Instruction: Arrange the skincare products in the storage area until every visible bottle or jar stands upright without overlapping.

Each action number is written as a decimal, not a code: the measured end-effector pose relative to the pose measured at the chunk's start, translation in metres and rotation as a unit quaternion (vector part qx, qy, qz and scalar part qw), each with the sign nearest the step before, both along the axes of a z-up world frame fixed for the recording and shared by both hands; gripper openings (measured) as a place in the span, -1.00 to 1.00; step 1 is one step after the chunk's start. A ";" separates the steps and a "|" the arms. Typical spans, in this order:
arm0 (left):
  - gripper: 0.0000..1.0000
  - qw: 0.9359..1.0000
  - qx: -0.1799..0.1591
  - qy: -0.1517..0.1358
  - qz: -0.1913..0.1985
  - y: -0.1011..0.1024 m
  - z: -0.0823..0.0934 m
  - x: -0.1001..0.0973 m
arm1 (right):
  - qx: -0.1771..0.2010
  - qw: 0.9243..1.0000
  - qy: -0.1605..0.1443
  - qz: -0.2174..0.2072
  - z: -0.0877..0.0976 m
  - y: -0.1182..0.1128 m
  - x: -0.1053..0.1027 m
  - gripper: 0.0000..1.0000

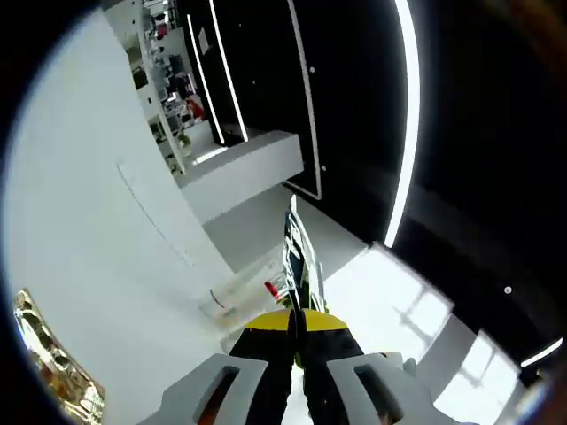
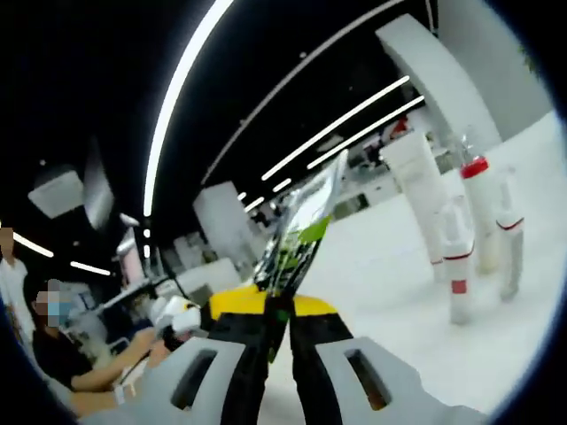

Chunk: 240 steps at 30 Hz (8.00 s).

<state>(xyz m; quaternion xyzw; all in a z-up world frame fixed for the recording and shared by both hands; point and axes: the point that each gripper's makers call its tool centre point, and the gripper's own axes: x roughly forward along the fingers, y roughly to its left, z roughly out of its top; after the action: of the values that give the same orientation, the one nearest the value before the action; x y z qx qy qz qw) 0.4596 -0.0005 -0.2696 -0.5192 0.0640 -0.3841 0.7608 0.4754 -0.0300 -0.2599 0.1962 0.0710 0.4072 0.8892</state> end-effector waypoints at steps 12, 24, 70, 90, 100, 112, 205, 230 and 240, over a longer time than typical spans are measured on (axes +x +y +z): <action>-0.99 0.993 0.089 0.057 0.050 0.000 -0.035 0.021 | -0.015 0.995 0.099 -0.012 -0.042 -0.006 0.012 -0.90; -0.93 0.918 0.391 0.032 0.061 -0.011 -0.078 0.038 | -0.109 0.980 0.149 -0.071 -0.083 -0.034 0.037 -0.91; -0.78 0.774 0.626 -0.064 0.066 0.004 -0.105 0.059 | -0.176 0.976 0.108 -0.064 -0.100 -0.037 0.060 -0.95; -0.99 0.827 0.561 -0.018 0.044 -0.003 -0.109 0.060 | -0.263 0.951 -0.067 -0.150 -0.038 -0.056 0.054 -1.00; -0.98 0.854 0.514 -0.048 0.068 0.002 -0.078 0.059 | -0.200 0.975 -0.041 -0.093 -0.038 -0.036 0.036 -1.00; -0.93 0.882 0.439 -0.081 0.151 0.044 -0.031 0.040 | -0.146 0.986 -0.023 -0.074 -0.032 -0.029 0.028 -1.00; 0.15 0.787 0.555 0.020 0.269 0.192 -0.092 -0.081 | -0.297 0.936 -0.059 0.178 -0.115 0.151 -0.039 -0.12; 0.15 0.791 0.532 0.006 0.304 0.199 -0.080 -0.080 | -0.484 0.803 -0.025 0.348 -0.108 0.195 -0.014 0.19; 0.19 0.796 0.523 -0.009 0.304 0.198 -0.072 -0.085 | -0.538 0.751 0.002 0.383 -0.124 0.200 -0.025 0.09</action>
<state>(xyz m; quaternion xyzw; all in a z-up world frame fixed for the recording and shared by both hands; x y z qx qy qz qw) 0.3750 0.1978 -0.3418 -0.0317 0.0874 -0.0456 0.9946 0.4507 0.1698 -0.3839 -0.3576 0.3496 0.6077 0.6170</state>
